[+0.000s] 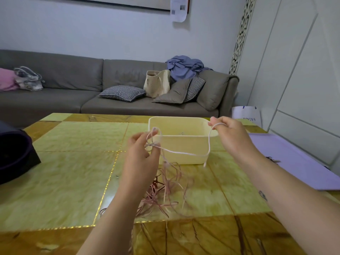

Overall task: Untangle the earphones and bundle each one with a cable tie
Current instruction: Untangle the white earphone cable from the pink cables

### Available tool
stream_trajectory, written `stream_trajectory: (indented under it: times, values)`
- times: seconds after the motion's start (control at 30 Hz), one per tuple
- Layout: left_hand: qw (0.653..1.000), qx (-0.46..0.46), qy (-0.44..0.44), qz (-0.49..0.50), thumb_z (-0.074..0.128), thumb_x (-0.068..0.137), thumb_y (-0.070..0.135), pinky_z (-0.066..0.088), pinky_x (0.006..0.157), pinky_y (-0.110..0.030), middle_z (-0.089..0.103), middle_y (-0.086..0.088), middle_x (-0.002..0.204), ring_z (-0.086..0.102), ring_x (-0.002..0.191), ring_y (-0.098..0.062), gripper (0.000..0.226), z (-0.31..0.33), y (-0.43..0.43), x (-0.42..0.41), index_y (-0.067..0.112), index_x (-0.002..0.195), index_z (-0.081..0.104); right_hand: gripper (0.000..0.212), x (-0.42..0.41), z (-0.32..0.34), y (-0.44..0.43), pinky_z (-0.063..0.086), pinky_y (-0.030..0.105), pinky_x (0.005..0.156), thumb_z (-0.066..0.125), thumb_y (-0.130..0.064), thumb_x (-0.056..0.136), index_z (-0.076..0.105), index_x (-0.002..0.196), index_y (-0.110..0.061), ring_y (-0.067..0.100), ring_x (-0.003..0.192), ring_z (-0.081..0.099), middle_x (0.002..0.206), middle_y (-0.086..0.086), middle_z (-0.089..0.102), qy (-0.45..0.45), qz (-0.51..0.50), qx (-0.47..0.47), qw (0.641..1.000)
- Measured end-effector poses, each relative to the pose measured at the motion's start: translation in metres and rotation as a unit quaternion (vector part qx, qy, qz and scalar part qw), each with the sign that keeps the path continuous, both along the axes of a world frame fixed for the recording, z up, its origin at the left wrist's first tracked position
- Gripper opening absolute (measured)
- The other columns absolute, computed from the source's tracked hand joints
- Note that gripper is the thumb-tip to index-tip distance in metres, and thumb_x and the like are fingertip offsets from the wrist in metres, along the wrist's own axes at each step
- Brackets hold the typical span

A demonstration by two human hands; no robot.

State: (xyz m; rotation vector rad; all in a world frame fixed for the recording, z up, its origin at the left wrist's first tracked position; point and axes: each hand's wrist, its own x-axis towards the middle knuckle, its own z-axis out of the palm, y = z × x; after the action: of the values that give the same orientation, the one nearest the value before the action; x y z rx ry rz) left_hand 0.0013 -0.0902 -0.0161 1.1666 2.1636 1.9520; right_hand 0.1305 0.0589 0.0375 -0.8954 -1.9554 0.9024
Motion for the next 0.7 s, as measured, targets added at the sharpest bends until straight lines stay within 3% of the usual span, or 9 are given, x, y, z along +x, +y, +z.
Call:
stream_trajectory:
  times: [0.07,0.13,0.2,0.27,0.33,0.43,0.53,0.6,0.7]
  values:
    - [0.997,-0.058,0.040,0.030,0.058,0.087,0.008,0.041,0.067,-0.008,0.029,0.002,0.126,0.050,0.053,-0.011,0.039,0.001,-0.003,-0.004,0.036,0.114,0.055,0.030,0.008,-0.007,0.003,0.043,0.033,0.079,0.051,-0.030,0.096,0.068,0.092,-0.006,0.025,0.101,0.060,0.100,0.008,0.068,-0.027,-0.005,-0.014,1.000]
    - [0.990,-0.130,0.034,0.047,0.058,0.086,0.011,0.043,0.076,-0.022,0.023,-0.004,0.135,0.053,0.065,-0.020,0.038,0.001,-0.006,-0.010,0.033,0.117,0.056,0.029,0.015,-0.017,0.008,0.041,0.027,0.070,0.052,-0.029,0.096,0.070,0.089,-0.009,0.021,0.097,0.060,0.095,0.000,0.067,-0.044,-0.015,-0.033,0.998]
    - [0.976,-0.211,0.033,0.045,0.056,0.089,0.018,0.040,0.078,-0.024,0.031,-0.008,0.140,0.054,0.069,-0.015,0.033,-0.005,-0.008,-0.017,0.029,0.120,0.059,0.025,0.019,-0.029,0.016,0.039,0.022,0.066,0.052,-0.028,0.096,0.068,0.086,-0.012,0.022,0.094,0.061,0.097,0.001,0.068,-0.064,-0.026,-0.050,0.996]
    - [0.951,-0.301,0.068,0.019,0.052,0.092,0.025,0.042,0.089,-0.028,0.049,-0.009,0.136,0.059,0.097,-0.018,0.033,-0.013,-0.010,-0.022,0.027,0.124,0.060,0.018,0.021,-0.042,0.026,0.039,0.024,0.064,0.052,-0.026,0.096,0.065,0.092,-0.014,0.021,0.092,0.059,0.104,0.004,0.068,-0.118,-0.030,-0.060,0.991]
    - [0.935,-0.348,0.067,0.017,0.051,0.093,0.028,0.039,0.096,-0.030,0.046,-0.009,0.139,0.052,0.117,-0.022,0.038,-0.017,-0.012,-0.022,0.026,0.131,0.054,0.019,0.027,-0.051,0.032,0.038,0.027,0.067,0.051,-0.023,0.096,0.061,0.109,-0.013,0.018,0.095,0.055,0.117,0.005,0.063,-0.194,-0.030,-0.072,0.978]
    - [0.950,-0.298,0.076,0.046,0.052,0.090,0.016,0.042,0.082,-0.028,0.028,-0.009,0.142,0.059,0.080,-0.014,0.054,-0.015,-0.012,-0.018,0.024,0.141,0.038,0.042,0.039,-0.060,0.035,0.040,0.023,0.073,0.049,-0.014,0.094,0.045,0.136,-0.017,0.019,0.106,0.054,0.137,0.005,0.049,-0.375,0.000,-0.055,0.926]
    - [0.980,-0.158,0.122,0.017,0.054,0.082,0.003,0.043,0.071,-0.027,0.034,-0.001,0.129,0.044,0.058,-0.012,0.059,-0.007,-0.009,-0.011,0.026,0.135,0.041,0.053,0.039,-0.057,0.025,0.034,0.017,0.052,0.049,-0.009,0.087,0.044,0.137,-0.024,0.009,0.076,0.054,0.135,0.003,0.050,-0.489,0.048,-0.026,0.871]
    - [0.991,-0.075,0.100,-0.045,0.050,0.081,-0.002,0.040,0.062,-0.019,0.042,0.007,0.116,0.040,0.054,-0.009,0.058,-0.001,-0.008,-0.001,0.031,0.128,0.045,0.051,0.033,-0.046,0.013,0.034,0.012,0.050,0.055,-0.009,0.085,0.050,0.133,-0.026,-0.001,0.070,0.049,0.116,-0.010,0.056,-0.419,0.094,0.000,0.903]
    - [0.987,-0.004,0.012,-0.159,0.043,0.085,-0.007,0.036,0.051,-0.012,0.050,0.008,0.105,0.038,0.051,-0.003,0.053,0.011,-0.009,0.017,0.033,0.119,0.049,0.062,0.015,-0.026,-0.015,0.045,0.013,0.084,0.070,-0.015,0.082,0.045,0.136,-0.031,-0.002,0.112,0.050,0.123,-0.019,0.052,-0.255,0.230,0.010,0.939]
